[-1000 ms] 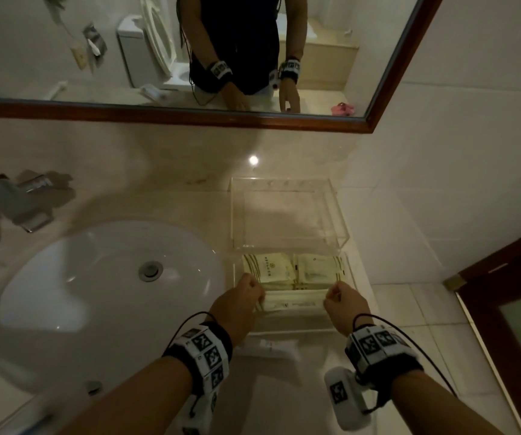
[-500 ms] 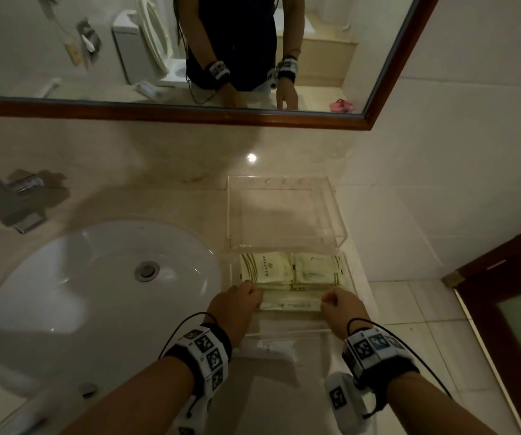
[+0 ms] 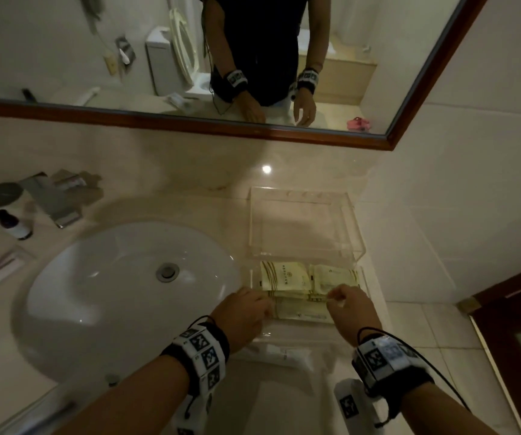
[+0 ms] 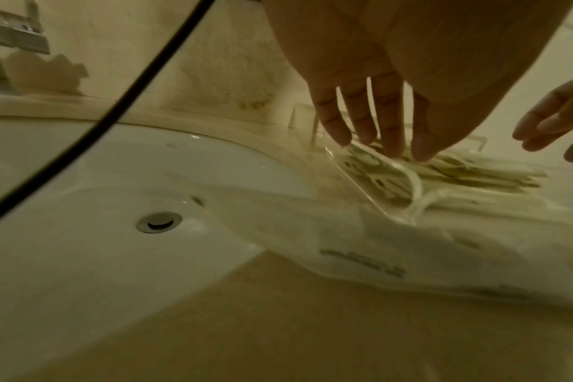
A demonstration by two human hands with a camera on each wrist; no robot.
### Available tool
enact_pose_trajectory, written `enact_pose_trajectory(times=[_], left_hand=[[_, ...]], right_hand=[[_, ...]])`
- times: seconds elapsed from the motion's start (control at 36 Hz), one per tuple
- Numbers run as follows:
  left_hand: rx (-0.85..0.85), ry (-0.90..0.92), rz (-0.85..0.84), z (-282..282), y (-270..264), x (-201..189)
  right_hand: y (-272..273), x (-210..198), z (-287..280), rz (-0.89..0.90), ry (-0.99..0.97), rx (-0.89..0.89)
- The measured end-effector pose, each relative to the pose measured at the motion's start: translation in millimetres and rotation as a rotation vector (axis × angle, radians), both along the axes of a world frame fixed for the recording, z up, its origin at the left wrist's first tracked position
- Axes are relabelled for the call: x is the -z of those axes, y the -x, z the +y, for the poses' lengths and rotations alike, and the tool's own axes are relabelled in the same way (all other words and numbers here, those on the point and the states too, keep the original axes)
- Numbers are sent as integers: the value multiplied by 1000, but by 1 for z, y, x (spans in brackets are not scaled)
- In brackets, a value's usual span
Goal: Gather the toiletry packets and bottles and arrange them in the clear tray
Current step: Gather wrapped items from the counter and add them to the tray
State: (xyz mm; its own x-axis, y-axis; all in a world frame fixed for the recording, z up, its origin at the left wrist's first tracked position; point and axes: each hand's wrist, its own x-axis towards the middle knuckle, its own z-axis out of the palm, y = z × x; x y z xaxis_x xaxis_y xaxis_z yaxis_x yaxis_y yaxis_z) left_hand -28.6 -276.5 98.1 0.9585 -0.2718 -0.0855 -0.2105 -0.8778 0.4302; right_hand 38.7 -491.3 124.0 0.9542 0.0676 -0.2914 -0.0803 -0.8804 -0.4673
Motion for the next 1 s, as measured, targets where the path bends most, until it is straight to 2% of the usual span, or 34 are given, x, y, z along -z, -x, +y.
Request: enact_pose_trajectory(times=[0.19,0.44,0.72,1.0], left_hand=[[-88,7,6,48,15,-21],[-326,16,16,138,62,-42],[-534,-11,-9,239,127,-43],[-748,-18,27,332,189,-40]], right_hand=[[2,-19,58,-54,-74,-103],[20,-34,167,-83,-85,-299],[59,-40,281,-41,-45,-523],[100,-31,383,-29,-93,-674]])
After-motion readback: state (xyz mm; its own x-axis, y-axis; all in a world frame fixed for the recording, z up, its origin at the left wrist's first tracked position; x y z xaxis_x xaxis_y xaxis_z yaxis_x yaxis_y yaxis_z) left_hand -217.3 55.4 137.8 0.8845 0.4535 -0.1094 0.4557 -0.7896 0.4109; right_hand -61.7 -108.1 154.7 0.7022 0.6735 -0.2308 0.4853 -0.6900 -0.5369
